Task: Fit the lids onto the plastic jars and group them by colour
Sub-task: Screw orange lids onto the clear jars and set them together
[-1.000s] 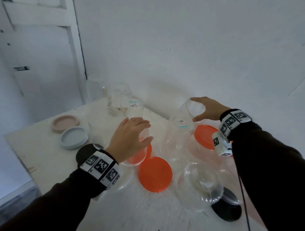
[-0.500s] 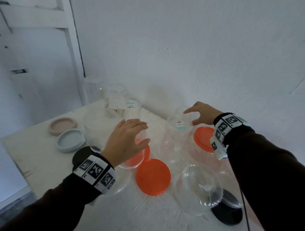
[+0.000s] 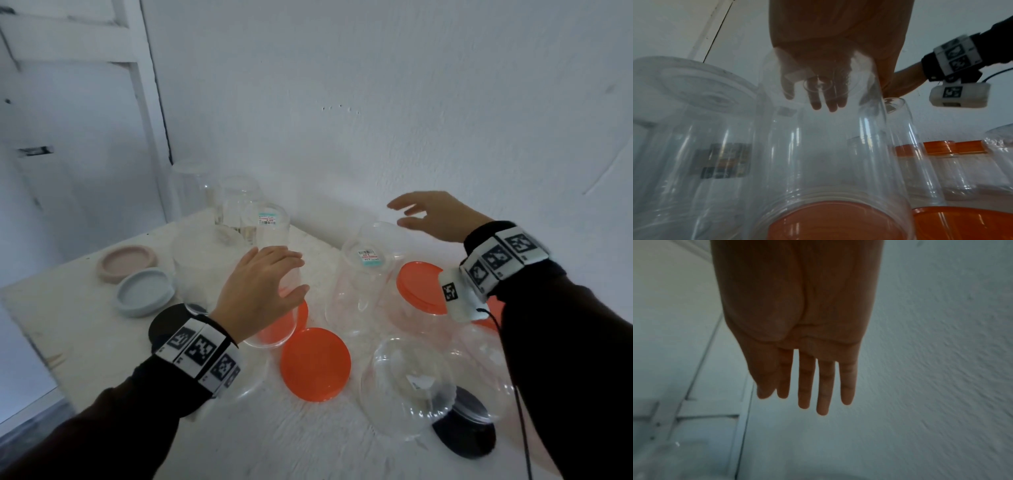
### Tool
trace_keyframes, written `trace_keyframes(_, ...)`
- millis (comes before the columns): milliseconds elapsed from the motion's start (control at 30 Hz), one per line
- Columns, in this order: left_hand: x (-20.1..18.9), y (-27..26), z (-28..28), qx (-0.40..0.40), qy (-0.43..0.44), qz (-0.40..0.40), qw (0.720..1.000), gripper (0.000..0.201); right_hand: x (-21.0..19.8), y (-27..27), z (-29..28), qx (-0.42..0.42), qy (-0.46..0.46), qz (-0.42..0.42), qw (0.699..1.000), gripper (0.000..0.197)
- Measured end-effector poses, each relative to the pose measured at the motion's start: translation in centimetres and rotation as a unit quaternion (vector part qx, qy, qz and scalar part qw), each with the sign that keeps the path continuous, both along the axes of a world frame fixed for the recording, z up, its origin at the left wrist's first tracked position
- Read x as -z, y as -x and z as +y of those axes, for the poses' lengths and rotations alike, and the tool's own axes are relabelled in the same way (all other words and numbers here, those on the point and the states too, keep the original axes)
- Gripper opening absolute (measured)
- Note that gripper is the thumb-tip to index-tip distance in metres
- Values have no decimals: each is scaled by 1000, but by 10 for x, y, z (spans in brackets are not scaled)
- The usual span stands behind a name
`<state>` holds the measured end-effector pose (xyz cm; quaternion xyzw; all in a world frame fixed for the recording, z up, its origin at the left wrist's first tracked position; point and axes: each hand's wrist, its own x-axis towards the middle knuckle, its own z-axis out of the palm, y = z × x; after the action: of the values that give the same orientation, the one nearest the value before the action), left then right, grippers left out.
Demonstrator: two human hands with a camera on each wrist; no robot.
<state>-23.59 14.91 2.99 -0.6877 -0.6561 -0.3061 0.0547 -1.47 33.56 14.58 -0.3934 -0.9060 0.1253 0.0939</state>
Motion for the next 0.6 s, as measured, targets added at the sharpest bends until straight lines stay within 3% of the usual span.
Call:
trace_keyframes(133,-2,-1,-1,-1,11,3,1000,58,-26,3,-40,-35,10,54,998,38)
trace_keyframes(300,-2,1,0,-3,20,1,1000,62,-5,19,-75,-94,36,-130,986,73)
trace_keyframes(400,-1,1,-1,-7,19,5,1000,64,13,27,-77,-88,54,-169,980,88)
trace_keyframes(600,-4,1,-1,-10,45,12,999,53,25,34,-82,-52,0,-163,985,82)
